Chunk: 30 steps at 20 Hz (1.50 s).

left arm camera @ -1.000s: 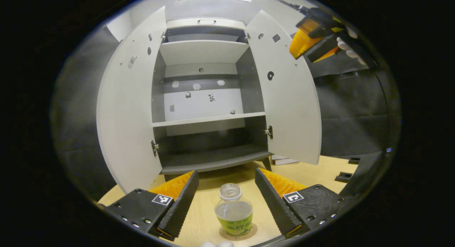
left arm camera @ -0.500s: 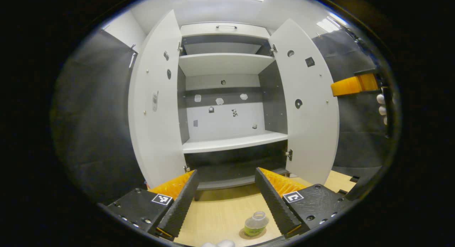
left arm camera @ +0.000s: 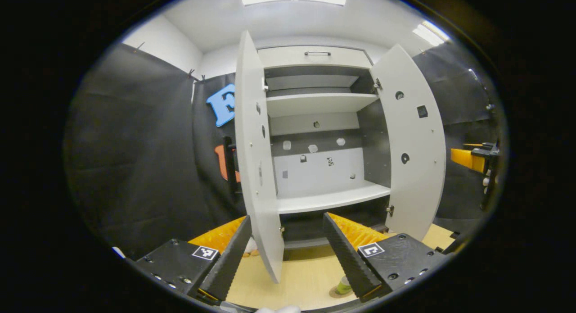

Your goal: Grasp the bottle in the cabinet with the left hand and place it on the coaster, then close the right door with the right hand and the left door with the left hand.

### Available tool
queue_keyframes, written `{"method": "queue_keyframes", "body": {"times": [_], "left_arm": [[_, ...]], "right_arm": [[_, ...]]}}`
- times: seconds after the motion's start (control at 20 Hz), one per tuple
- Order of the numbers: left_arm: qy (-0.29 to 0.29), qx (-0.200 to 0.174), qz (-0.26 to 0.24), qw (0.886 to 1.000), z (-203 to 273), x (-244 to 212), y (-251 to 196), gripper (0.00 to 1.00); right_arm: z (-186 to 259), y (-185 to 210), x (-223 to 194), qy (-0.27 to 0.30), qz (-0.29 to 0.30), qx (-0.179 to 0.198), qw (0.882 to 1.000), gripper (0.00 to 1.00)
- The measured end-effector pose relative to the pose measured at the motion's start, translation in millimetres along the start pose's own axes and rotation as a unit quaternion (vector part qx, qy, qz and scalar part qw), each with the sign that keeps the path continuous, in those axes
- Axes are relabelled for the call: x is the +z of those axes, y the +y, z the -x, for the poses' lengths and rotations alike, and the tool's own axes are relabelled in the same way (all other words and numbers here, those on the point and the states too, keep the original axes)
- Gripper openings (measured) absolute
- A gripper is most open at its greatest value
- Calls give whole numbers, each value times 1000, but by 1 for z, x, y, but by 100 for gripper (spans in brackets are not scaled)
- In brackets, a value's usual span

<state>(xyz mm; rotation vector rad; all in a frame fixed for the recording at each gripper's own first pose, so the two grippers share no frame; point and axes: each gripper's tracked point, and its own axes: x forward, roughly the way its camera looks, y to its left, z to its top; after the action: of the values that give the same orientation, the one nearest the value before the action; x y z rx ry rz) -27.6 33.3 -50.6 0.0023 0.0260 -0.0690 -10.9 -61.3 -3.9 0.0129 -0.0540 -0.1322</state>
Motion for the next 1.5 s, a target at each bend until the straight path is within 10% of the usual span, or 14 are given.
{"method": "queue_keyframes", "body": {"times": [0.6, 1.5], "left_arm": [[4, 2, -11, 1000, 26, 16, -41, 97], [22, 26, -15, 999, 17, 0, -94, 97]], "right_arm": [[-82, -134, 15, 20, -15, -18, 1000, 98], [-129, -55, 23, 57, 9, 152, 987, 96]]}}
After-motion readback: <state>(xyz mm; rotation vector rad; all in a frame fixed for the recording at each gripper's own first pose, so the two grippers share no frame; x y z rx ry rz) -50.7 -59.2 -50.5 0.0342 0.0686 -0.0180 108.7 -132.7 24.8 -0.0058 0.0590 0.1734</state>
